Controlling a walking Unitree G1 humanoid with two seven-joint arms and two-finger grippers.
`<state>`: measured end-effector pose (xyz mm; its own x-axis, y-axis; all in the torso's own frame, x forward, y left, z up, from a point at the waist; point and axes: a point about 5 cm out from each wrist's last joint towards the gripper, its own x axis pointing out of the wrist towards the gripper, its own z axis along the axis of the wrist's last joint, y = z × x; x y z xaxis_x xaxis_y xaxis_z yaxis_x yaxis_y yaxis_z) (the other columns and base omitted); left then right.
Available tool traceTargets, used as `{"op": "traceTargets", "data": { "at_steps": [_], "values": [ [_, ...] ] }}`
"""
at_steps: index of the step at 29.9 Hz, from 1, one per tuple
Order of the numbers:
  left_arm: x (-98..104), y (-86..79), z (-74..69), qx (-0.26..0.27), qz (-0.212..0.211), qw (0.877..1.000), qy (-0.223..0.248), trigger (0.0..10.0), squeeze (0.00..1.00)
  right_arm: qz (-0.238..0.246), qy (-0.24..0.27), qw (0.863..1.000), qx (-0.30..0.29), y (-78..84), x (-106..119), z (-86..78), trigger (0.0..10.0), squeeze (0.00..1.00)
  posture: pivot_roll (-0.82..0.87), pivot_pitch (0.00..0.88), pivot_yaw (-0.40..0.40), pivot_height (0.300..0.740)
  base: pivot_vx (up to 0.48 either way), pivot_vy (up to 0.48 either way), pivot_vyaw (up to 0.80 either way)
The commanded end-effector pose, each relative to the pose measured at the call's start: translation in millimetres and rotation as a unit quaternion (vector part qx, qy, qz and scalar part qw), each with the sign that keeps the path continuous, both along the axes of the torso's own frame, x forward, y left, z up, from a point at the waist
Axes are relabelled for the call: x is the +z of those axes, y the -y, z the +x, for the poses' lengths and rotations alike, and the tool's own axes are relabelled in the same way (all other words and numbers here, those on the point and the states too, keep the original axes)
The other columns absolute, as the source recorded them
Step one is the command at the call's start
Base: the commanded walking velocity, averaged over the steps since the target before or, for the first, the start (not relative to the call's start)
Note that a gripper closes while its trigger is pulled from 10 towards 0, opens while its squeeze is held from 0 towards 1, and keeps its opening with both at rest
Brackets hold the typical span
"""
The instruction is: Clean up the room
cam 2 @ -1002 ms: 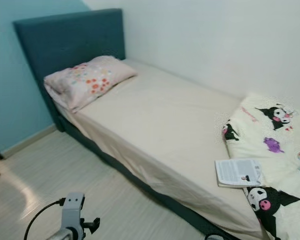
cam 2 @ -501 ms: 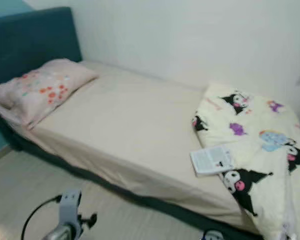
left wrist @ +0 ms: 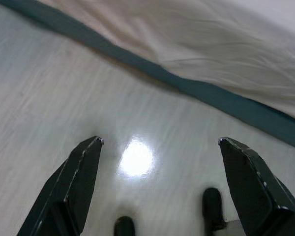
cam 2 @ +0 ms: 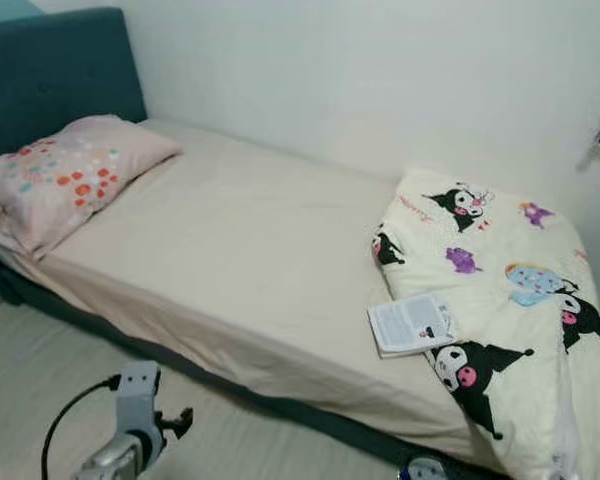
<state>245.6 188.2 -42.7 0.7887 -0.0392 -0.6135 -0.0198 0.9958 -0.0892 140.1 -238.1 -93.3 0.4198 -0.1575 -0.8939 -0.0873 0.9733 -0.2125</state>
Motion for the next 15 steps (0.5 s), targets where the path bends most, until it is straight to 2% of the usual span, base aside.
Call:
{"op": "traceTargets", "data": {
  "at_steps": [1,15],
  "values": [
    [3.8,0.9,4.5,-0.007,-0.001,1.000,0.013,10.0,0.00,0.000,-0.003,1.000,-0.005,0.4,-1.0,-3.1,10.0,0.00,-0.07,0.000,-0.057,0.735,0.000,-0.480,0.00],
    [13.2,10.6,16.8,-0.033,-0.007,0.999,0.040,10.0,0.00,0.000,-0.005,1.000,-0.011,0.1,-2.3,-6.5,10.0,0.00,-0.06,0.000,-0.057,0.735,0.000,-0.480,0.00]
  ]
}}
